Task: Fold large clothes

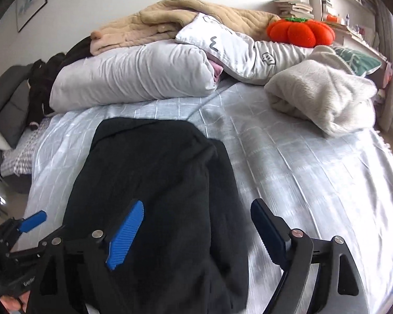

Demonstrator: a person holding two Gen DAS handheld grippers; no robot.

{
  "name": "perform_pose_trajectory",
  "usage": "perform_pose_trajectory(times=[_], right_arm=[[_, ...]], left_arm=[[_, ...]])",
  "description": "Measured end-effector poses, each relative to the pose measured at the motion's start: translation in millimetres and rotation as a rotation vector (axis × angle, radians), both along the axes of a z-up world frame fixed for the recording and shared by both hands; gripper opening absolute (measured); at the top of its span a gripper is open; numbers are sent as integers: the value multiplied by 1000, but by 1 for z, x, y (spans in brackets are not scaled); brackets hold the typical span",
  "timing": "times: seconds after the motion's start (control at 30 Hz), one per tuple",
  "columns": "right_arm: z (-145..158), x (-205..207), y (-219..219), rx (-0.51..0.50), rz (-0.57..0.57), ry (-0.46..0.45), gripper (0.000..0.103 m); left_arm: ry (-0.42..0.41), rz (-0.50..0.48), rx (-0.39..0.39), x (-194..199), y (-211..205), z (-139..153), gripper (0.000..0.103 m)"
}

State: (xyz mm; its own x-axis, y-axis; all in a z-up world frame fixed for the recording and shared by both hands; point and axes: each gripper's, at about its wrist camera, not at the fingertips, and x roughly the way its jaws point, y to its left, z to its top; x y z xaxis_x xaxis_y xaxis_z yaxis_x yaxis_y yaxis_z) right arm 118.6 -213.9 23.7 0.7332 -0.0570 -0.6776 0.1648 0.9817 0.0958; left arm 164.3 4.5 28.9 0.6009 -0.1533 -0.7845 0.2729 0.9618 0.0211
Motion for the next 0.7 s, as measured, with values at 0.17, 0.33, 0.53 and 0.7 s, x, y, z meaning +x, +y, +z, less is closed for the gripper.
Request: perform_pose_trajectory(times=[0.17, 0.33, 0.53, 0.7], right_arm=[[-6, -43, 20, -20, -14, 61, 102], [-9, -73, 42, -110, -15, 77, 102], [-7, -93, 55, -190, -32, 48, 102], [-7, -102, 54, -210, -44, 34, 102]], left_arm=[[33, 94, 5, -47, 9, -1, 97], [18, 111, 70, -80, 3, -3, 102], [-18, 99, 95, -104, -4, 1, 102], [-56, 107, 64, -109, -6, 7, 102]])
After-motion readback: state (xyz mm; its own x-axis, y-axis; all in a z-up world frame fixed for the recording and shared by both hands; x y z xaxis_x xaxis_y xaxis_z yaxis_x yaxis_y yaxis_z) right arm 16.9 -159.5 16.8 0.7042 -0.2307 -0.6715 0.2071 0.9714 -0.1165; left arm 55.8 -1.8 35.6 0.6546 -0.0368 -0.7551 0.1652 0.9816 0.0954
